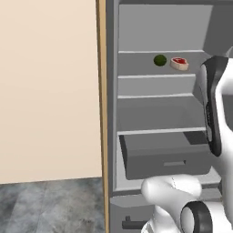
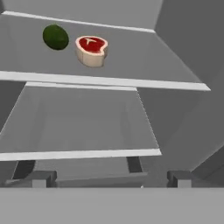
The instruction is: Place one lime and one steak in each tupperware on the nearby counter, to pack two identical lunches.
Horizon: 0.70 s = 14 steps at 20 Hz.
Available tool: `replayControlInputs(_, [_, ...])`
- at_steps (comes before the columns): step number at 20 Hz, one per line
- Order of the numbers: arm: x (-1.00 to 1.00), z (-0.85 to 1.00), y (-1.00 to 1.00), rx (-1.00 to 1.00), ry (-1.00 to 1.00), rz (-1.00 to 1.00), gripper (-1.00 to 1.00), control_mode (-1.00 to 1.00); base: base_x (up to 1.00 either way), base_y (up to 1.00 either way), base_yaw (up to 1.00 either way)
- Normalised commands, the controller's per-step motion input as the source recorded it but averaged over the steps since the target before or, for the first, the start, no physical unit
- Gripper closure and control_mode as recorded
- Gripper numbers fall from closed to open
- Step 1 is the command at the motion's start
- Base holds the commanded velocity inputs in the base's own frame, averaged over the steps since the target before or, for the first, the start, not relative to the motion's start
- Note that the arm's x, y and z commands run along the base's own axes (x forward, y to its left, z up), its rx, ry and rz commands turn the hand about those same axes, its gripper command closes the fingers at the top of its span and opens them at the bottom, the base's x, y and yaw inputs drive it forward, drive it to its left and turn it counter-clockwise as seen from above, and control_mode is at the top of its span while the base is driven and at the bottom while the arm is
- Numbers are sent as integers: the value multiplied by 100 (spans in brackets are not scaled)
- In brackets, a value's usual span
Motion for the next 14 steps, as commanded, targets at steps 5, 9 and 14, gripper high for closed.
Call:
replayControlInputs(5, [11,17,1,0,7,5,-100,-100,0,0,0])
replayControlInputs(9, [18,-38,0,0,-2,0,-100,-100,0,0,0])
replayControlInputs(14, [56,-33,0,0,-8,-1,-100,-100,0,0,0])
